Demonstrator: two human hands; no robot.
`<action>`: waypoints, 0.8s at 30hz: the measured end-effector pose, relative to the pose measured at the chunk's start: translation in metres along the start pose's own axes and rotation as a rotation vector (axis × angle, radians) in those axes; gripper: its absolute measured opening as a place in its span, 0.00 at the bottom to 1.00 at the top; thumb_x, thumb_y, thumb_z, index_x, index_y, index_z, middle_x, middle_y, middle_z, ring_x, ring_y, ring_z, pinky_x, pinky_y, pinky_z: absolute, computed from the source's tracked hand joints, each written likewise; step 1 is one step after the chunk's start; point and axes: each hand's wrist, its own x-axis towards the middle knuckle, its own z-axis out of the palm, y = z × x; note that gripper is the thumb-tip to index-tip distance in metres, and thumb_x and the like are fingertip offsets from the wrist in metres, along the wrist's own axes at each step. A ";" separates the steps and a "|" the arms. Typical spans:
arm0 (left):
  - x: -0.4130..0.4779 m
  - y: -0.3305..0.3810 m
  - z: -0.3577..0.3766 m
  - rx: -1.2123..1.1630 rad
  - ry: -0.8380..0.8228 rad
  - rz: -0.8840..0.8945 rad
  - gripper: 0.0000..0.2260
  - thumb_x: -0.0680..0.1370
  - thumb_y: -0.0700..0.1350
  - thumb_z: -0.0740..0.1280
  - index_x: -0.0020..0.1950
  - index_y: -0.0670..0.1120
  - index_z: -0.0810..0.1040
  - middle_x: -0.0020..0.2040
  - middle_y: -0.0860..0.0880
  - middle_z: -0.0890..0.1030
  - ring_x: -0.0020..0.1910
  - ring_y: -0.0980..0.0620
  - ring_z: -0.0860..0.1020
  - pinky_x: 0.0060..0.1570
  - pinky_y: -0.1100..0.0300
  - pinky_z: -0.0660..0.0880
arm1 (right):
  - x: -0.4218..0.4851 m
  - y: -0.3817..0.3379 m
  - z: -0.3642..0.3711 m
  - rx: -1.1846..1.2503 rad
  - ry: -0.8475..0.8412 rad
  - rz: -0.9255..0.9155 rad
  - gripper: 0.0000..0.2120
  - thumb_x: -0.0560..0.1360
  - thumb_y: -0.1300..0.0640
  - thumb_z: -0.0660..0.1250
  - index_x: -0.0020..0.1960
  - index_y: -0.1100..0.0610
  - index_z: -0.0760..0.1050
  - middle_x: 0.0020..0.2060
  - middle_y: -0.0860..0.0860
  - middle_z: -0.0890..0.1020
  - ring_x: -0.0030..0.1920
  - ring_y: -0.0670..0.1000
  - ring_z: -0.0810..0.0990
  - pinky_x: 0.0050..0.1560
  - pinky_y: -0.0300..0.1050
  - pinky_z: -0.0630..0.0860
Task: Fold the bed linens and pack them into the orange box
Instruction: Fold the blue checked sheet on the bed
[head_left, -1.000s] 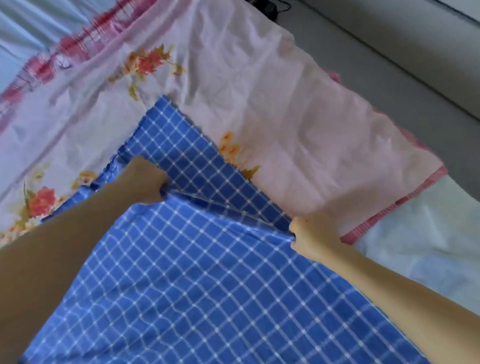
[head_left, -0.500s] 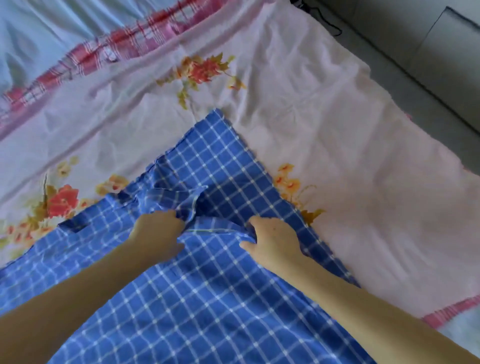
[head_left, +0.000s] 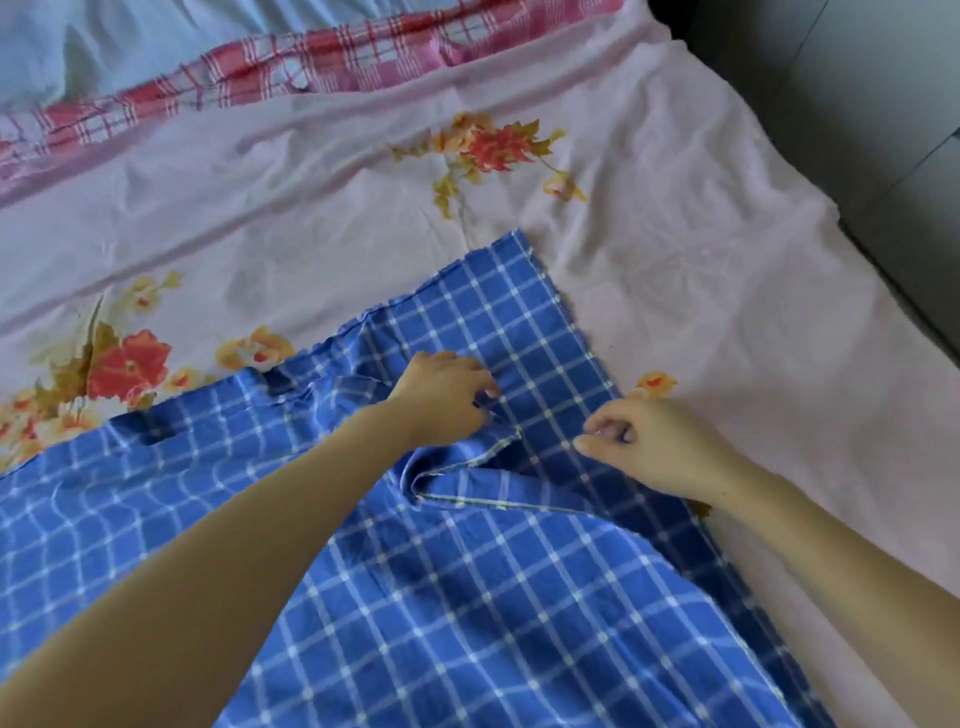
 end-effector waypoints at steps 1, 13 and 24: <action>0.008 0.002 -0.002 0.071 -0.072 0.031 0.16 0.76 0.45 0.61 0.63 0.54 0.73 0.60 0.52 0.75 0.58 0.48 0.70 0.59 0.54 0.61 | 0.006 0.012 -0.005 -0.065 0.140 0.037 0.12 0.75 0.45 0.66 0.51 0.51 0.79 0.46 0.48 0.81 0.47 0.50 0.79 0.49 0.46 0.75; 0.010 0.008 -0.003 0.530 -0.402 0.172 0.10 0.75 0.43 0.60 0.34 0.48 0.67 0.33 0.52 0.69 0.47 0.47 0.71 0.53 0.52 0.58 | 0.081 0.080 -0.040 -0.574 0.035 0.278 0.53 0.63 0.28 0.66 0.76 0.42 0.39 0.76 0.59 0.43 0.76 0.60 0.45 0.70 0.63 0.56; -0.005 -0.010 -0.006 0.130 -0.264 0.145 0.06 0.79 0.44 0.58 0.42 0.49 0.66 0.40 0.50 0.73 0.41 0.50 0.69 0.51 0.66 0.65 | 0.088 0.075 -0.033 -0.593 0.005 0.337 0.52 0.65 0.30 0.66 0.76 0.43 0.37 0.76 0.60 0.40 0.75 0.61 0.42 0.69 0.67 0.53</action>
